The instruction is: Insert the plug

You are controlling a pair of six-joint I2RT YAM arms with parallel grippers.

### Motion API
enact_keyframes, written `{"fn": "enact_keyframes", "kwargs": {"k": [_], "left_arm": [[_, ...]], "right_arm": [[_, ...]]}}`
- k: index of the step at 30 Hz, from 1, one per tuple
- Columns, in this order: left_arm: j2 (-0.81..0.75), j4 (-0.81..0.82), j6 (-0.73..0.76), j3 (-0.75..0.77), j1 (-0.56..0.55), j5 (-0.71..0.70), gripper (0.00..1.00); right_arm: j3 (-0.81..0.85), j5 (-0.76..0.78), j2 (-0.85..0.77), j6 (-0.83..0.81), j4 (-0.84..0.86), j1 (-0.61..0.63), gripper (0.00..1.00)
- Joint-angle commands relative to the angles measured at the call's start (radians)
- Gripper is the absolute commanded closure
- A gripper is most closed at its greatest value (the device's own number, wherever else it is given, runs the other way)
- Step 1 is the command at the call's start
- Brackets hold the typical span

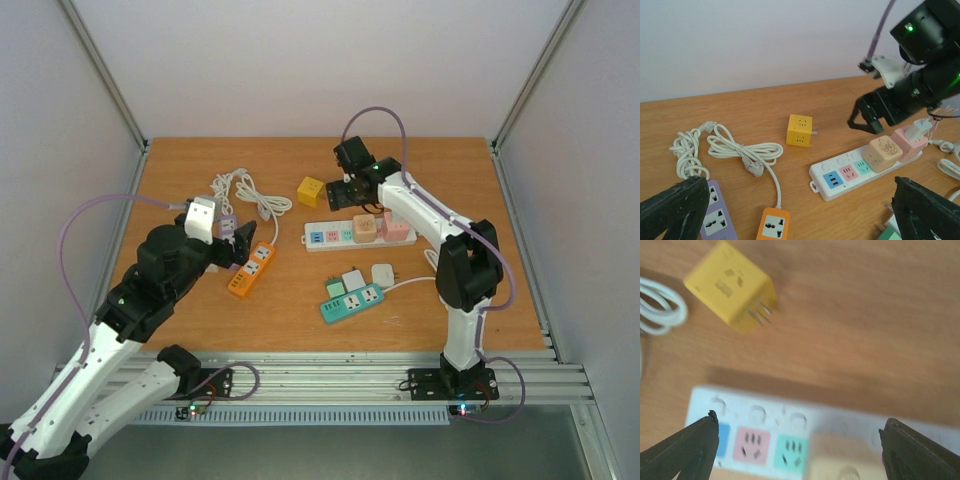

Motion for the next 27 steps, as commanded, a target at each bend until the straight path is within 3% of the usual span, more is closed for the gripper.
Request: {"fn": "enact_keyframes", "kwargs": {"k": [1,14,20,27], "left_arm": [[0.012,0.011,-0.005,0.034,0.003,0.001,0.01],[0.043,0.017,-0.009,0.035,0.005,0.022,0.01],[0.043,0.016,-0.007,0.034,0.005,0.008,0.01],[0.045,0.016,-0.003,0.032,0.005,0.006,0.01]], "right_arm": [[0.116,-0.087,0.128,-0.128,0.105,0.002,0.11],[0.479,-0.231,0.462,-0.201,0.104,0.003,0.01],[0.677,-0.202,0.612,-0.238,-0.024,0.003,0.02],[0.745,-0.19,0.68,-0.253,-0.067,0.004,0.03]]}}
